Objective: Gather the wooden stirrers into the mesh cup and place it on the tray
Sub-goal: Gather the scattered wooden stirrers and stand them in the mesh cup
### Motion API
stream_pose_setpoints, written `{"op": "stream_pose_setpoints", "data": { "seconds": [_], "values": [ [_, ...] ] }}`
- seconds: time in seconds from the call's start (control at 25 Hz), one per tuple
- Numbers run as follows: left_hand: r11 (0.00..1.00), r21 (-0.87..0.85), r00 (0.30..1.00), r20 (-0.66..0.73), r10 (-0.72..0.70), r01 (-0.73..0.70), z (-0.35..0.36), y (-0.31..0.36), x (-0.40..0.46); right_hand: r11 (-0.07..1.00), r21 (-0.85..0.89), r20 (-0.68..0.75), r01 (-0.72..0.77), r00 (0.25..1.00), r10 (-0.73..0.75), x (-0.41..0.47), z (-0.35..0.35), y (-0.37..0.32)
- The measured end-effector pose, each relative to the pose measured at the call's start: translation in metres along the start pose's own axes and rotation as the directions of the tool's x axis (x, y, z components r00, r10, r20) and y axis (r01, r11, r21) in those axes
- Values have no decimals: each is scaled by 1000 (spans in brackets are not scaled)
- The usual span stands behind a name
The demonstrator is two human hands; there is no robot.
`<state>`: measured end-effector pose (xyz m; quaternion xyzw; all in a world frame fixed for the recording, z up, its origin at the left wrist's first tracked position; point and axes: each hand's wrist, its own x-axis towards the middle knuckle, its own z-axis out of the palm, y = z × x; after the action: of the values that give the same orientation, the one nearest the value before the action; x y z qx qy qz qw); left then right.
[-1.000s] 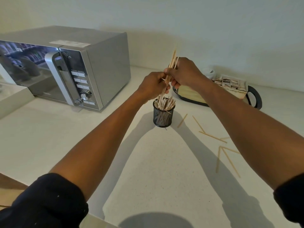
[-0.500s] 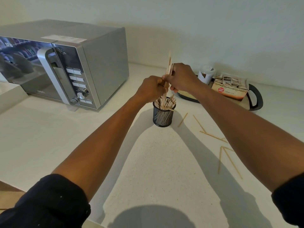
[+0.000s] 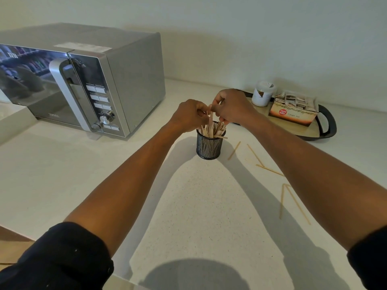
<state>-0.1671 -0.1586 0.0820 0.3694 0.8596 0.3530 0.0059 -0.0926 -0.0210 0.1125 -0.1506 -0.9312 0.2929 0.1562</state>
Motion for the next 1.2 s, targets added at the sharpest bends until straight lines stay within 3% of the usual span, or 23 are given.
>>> {"op": "stream_pose_setpoints", "data": {
  "seconds": [0.08,0.24,0.44,0.56,0.68,0.92,1.04,1.2],
  "values": [
    [1000,-11,1000,-13,21,-21,2,-1,-2,999,31,-11,9,1000,-9,-2,1,1],
    [994,-95,983,-182,28,-46,4,-5,-3,998,39,-157,58,986,-51,-7,1,6],
    [990,21,951,-274,142,-142,10,-13,-4,997,-1,-206,78,976,-77,-16,-6,16],
    [952,169,949,-144,280,-255,15,-16,-4,998,16,-188,63,980,-59,-23,-13,21],
    [921,255,955,42,294,-294,24,-21,-8,999,15,-177,36,984,-32,-30,-17,26],
    [868,369,943,152,296,-332,35,-23,-14,1000,-29,-124,-8,992,5,-39,-17,35],
    [853,386,935,96,341,-351,35,-21,-20,999,-13,-62,-48,997,47,-43,-15,39],
    [828,433,892,-105,440,-357,34,2,-29,997,-26,-52,-68,996,66,-54,-15,50]
  ]
}}
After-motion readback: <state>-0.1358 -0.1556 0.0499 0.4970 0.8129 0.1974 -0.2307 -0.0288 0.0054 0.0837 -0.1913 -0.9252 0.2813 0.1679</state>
